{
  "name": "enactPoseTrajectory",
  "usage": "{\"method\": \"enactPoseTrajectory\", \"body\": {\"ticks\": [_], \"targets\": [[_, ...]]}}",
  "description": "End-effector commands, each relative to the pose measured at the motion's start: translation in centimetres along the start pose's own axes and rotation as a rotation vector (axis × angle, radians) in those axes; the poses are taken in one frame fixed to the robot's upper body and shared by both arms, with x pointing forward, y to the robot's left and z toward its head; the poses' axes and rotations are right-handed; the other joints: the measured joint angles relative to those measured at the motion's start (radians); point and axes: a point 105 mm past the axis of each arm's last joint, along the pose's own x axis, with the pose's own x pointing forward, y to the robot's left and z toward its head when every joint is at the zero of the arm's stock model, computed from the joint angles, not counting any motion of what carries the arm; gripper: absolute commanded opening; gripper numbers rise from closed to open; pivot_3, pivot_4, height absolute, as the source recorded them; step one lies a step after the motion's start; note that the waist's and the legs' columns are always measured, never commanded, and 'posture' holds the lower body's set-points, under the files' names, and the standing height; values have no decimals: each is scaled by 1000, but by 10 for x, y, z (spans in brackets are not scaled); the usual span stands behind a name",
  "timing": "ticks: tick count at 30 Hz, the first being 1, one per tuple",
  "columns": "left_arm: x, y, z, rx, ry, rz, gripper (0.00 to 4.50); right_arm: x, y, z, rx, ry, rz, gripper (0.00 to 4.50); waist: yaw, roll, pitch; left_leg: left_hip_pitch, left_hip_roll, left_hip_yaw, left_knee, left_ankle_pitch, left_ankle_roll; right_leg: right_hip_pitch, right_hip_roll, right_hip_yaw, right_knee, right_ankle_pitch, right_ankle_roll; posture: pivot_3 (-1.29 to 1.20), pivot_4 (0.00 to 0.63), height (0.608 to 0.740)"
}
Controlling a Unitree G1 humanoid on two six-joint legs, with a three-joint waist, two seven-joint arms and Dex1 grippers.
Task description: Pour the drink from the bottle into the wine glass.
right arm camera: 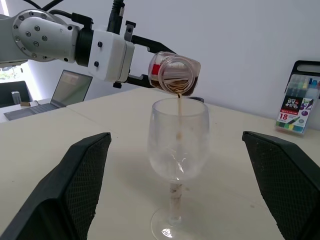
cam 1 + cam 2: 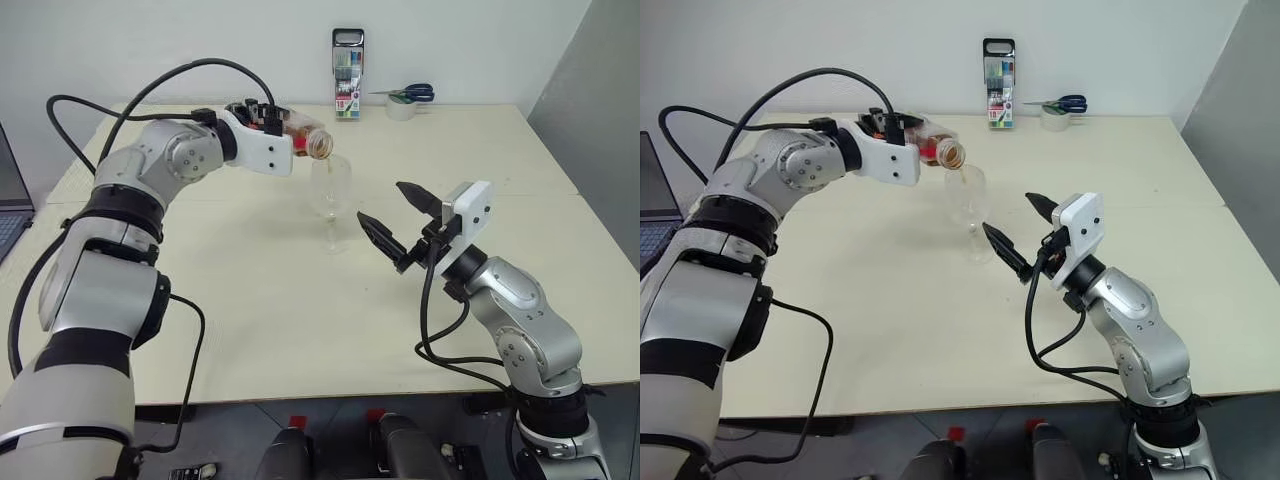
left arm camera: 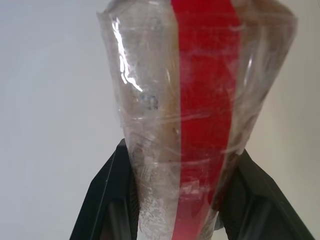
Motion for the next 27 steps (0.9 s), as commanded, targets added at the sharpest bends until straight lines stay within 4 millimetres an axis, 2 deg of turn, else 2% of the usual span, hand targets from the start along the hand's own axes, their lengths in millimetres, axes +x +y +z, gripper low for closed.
{"method": "enactPoseTrajectory", "body": {"ticks": [1,27], "targets": [[-7,31,-3,57,14,82,1668,-1,1,12,-25,-47,7,4500,0,0,0,0,0,0,0,0,0,0,0,0,0,0,0,0,150,740],[-8,36,-10,141,57,70,1668,0,3,11,-30,-43,23,4500,0,0,0,0,-1,0,0,0,0,0,0,0,0,0,0,0,150,740]]}}
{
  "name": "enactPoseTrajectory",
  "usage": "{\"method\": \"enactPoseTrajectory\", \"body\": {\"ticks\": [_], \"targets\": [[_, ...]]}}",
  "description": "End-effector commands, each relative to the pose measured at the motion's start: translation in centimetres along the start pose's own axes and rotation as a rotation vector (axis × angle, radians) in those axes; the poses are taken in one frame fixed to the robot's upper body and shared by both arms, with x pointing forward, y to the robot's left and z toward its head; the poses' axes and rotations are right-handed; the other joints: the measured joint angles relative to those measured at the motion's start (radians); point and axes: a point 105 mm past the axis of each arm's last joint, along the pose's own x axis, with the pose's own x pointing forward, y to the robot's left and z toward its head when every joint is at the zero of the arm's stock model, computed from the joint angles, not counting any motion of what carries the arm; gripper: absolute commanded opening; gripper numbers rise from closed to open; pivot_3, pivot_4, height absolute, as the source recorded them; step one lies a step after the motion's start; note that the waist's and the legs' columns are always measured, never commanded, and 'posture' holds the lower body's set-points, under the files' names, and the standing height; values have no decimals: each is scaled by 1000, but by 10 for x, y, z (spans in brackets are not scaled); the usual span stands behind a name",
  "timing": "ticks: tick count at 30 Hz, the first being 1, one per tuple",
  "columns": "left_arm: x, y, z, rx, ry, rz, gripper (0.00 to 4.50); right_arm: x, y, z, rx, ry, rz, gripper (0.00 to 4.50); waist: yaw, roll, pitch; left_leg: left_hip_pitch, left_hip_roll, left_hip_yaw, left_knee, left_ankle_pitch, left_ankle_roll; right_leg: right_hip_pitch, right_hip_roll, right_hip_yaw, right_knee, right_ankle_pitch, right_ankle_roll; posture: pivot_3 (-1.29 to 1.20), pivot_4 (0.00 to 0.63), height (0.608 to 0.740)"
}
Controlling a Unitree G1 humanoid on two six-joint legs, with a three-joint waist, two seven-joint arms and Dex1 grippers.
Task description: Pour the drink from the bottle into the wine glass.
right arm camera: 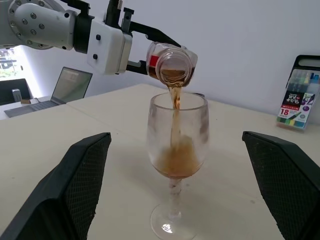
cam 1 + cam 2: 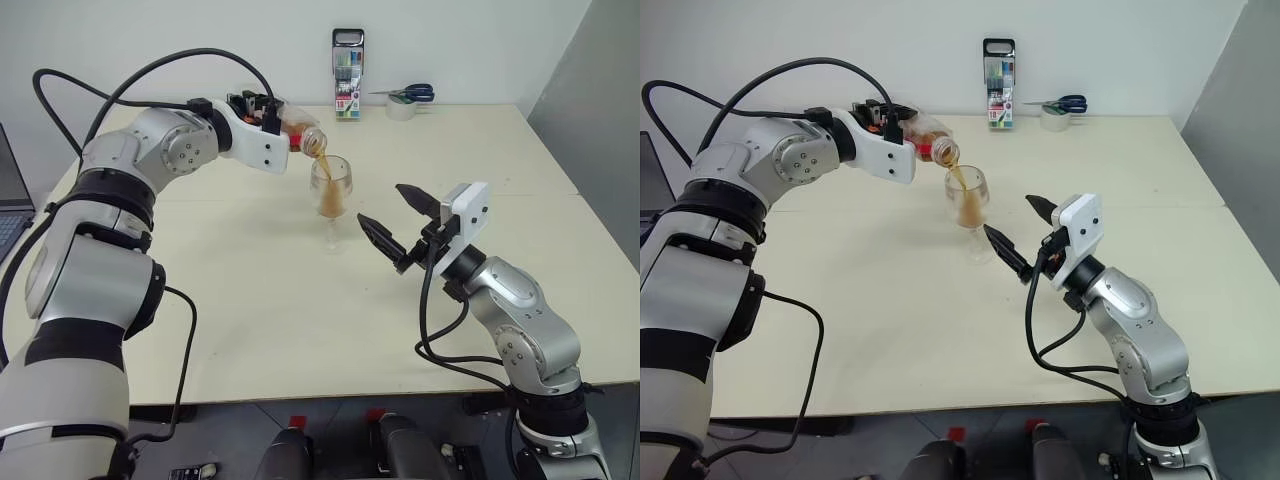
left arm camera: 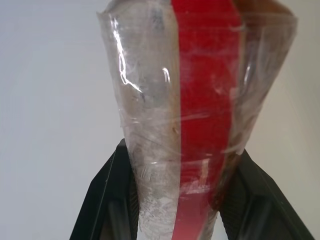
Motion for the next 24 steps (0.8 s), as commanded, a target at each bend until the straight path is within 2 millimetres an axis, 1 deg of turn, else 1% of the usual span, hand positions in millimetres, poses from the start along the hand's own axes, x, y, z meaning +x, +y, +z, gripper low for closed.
{"method": "enactPoseTrajectory", "body": {"ticks": [1,24], "targets": [[-6,29,-5,33,18,80,1668,0,4,15,-38,-57,20,4500,0,0,0,0,0,0,0,0,0,0,0,0,0,0,0,0,150,740],[-8,27,-9,64,32,68,1668,-1,10,12,-49,-41,42,4500,0,0,0,0,0,0,0,0,0,0,0,0,0,0,0,0,150,740]]}}
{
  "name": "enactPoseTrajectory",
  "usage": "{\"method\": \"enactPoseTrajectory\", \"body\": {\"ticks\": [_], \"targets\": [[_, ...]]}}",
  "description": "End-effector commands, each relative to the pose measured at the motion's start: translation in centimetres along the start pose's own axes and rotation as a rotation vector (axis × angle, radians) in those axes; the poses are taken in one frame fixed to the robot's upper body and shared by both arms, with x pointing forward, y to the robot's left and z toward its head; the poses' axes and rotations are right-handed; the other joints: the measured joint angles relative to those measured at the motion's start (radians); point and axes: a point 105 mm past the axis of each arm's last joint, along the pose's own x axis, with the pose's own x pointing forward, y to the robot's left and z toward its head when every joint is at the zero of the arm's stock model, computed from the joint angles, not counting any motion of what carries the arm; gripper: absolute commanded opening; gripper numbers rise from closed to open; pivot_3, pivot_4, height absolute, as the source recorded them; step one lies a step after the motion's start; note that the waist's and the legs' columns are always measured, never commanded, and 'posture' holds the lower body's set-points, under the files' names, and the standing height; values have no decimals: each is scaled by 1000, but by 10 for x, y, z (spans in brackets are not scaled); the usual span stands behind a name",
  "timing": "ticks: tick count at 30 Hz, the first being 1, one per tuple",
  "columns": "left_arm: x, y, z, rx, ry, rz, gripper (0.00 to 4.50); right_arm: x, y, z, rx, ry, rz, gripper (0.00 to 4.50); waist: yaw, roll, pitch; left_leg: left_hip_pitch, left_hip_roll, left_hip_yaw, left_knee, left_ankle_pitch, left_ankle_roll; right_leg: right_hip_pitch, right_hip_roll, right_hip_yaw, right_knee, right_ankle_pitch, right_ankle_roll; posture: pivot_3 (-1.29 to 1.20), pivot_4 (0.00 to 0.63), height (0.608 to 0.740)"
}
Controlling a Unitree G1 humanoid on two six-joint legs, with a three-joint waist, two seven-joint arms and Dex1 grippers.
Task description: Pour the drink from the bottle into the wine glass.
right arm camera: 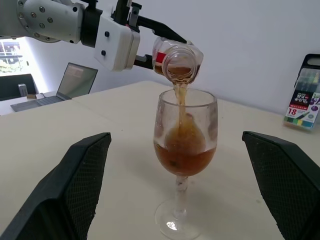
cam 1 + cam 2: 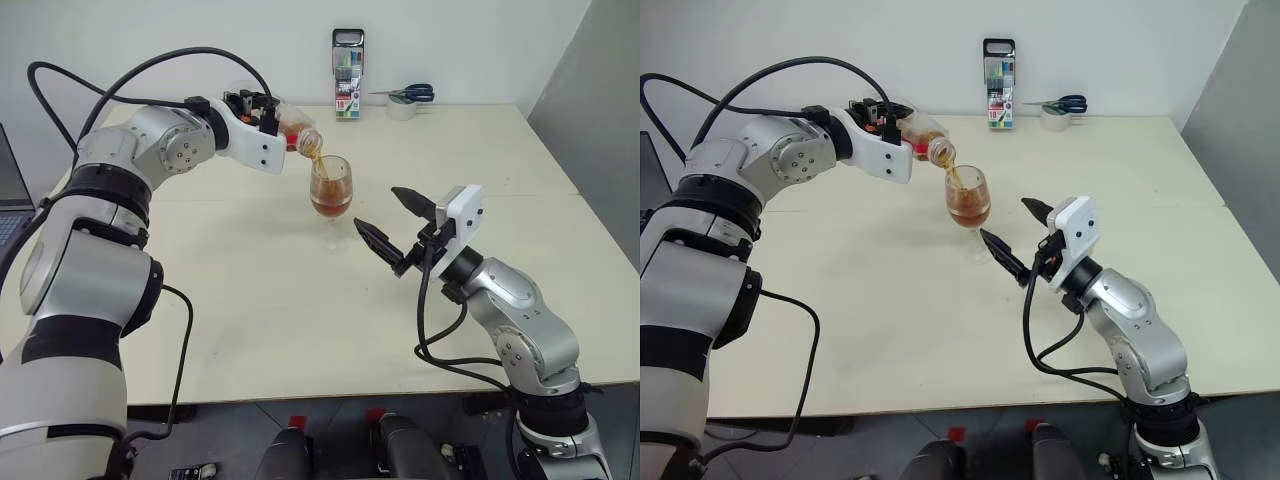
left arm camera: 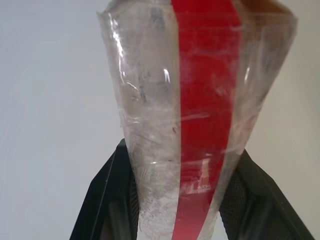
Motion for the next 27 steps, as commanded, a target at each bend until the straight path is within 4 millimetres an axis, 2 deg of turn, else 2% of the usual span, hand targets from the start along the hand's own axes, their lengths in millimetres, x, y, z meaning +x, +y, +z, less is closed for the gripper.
{"method": "enactPoseTrajectory", "body": {"ticks": [1,9,18,24,27], "targets": [[-6,26,-5,20,12,75,1668,-1,5,15,-42,-53,16,4500,0,0,0,0,0,0,0,0,0,0,0,0,0,0,0,0,150,740],[-2,26,-1,-42,-1,94,1668,-1,4,13,-41,-50,12,4500,0,0,0,0,0,0,0,0,0,0,0,0,0,0,0,0,150,740],[1,24,11,-267,-72,123,1668,-1,2,13,-34,-42,14,4500,-1,0,0,0,0,0,1,0,0,0,0,0,1,0,0,0,150,740],[1,30,12,-515,-111,181,1668,0,2,13,-30,-43,24,4500,-1,0,0,0,1,0,2,0,-1,0,0,0,1,0,0,0,150,740],[-2,38,13,-798,-176,266,1668,-3,4,14,-23,-39,42,4500,-2,0,0,0,3,0,2,0,-1,0,0,0,2,0,0,0,150,740]]}}
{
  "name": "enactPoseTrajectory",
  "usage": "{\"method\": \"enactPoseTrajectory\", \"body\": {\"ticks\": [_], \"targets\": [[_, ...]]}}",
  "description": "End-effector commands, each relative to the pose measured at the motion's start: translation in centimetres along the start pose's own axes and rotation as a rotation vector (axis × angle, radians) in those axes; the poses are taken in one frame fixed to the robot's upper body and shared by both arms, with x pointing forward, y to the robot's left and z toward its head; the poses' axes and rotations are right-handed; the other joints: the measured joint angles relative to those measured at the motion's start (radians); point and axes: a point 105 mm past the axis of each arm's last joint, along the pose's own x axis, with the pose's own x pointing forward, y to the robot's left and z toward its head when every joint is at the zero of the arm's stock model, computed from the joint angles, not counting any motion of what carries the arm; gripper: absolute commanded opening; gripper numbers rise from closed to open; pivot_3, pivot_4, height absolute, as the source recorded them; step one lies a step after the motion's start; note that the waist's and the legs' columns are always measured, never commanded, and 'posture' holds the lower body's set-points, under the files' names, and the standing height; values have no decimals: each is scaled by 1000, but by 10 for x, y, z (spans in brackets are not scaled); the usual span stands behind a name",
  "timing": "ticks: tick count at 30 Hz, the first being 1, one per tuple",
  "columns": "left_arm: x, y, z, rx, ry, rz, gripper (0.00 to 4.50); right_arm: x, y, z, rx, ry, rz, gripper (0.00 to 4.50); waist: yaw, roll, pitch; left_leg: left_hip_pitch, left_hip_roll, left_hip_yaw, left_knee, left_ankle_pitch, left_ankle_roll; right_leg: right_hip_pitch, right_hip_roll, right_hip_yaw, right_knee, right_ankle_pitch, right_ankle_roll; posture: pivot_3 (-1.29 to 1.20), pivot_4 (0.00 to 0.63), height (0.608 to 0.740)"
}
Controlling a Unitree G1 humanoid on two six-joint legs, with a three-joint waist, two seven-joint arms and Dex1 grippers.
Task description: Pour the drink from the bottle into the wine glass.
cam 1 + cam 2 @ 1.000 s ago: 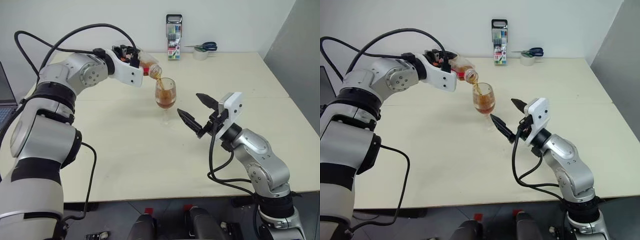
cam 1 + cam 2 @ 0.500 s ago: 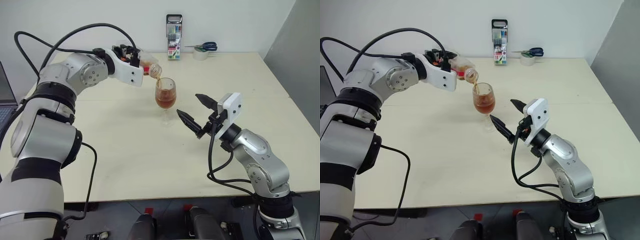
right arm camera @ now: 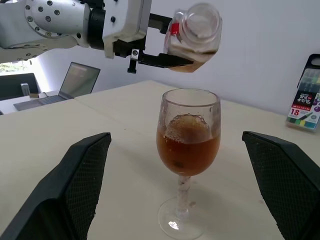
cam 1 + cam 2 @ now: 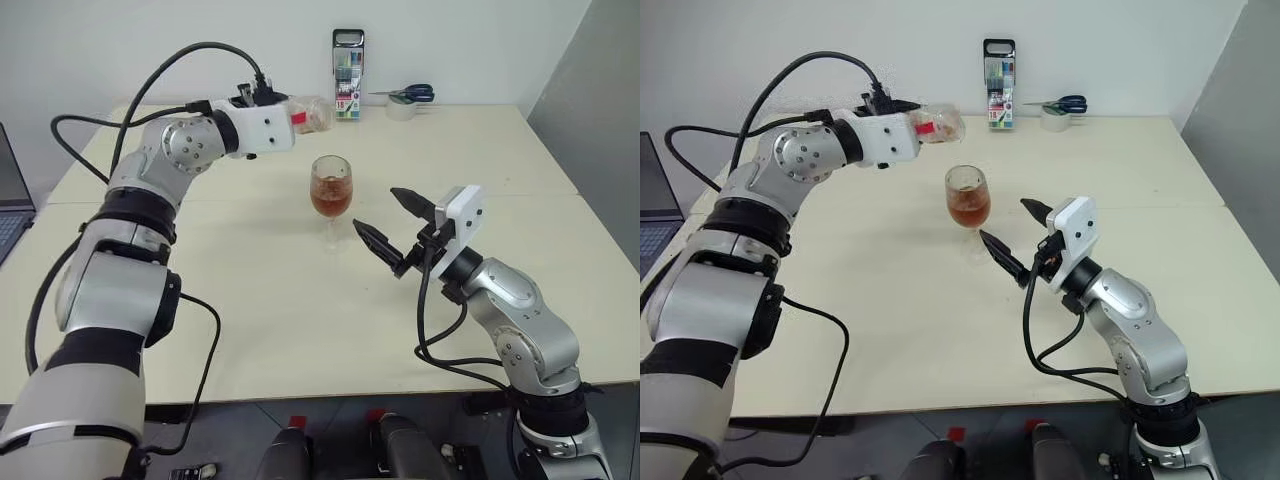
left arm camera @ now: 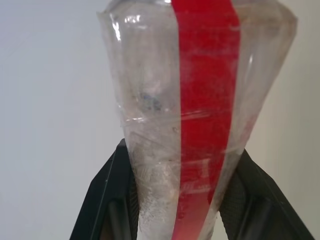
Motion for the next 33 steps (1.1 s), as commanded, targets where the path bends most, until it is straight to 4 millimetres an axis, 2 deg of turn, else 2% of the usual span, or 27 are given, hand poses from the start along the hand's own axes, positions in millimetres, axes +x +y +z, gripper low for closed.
{"method": "enactPoseTrajectory", "body": {"ticks": [1,4,7,8,10,12,17,21,33], "targets": [[-7,30,13,-342,-110,168,1668,-4,4,15,-22,-42,34,4500,-1,0,0,0,1,0,0,1,-1,0,0,0,0,0,0,0,150,740],[-23,38,-9,-633,-59,309,1668,-9,10,19,-37,-35,87,4500,-5,0,0,-1,3,0,2,2,-3,0,0,1,2,0,0,0,150,740],[-45,34,-36,-803,35,427,1668,-17,21,15,-61,1,167,4500,-19,0,0,1,3,-3,3,1,-2,0,-1,3,7,-1,2,0,150,740],[-54,29,-48,-866,75,476,1668,-21,26,11,-68,20,198,4500,-21,0,0,1,3,-4,4,1,-2,0,-1,2,7,-1,2,0,150,740],[-80,7,-81,-964,200,571,1668,-28,33,3,-65,51,251,4500,-23,0,-1,2,3,-5,6,0,0,0,-1,3,9,-2,2,0,150,740],[-93,-9,-93,-1011,256,594,1668,-30,36,2,-60,56,275,4500,-24,0,-1,3,3,-5,8,-1,1,0,-1,4,12,-2,2,0,150,740],[-110,-43,-103,-1128,279,599,1668,-28,40,2,-42,46,324,4500,0,-3,-1,2,3,-9,12,-1,1,2,-1,1,13,-1,2,0,150,740],[-111,-65,-105,-1190,254,558,1668,-25,43,2,-42,45,359,4500,13,-5,-3,2,0,-10,13,2,-3,3,-2,1,12,-1,2,0,150,740],[-102,-97,-120,-1216,276,498,1668,-20,39,2,-44,43,344,4500,8,-5,-3,2,1,-9,12,1,-3,3,-3,1,12,-1,2,0,150,740]]}}
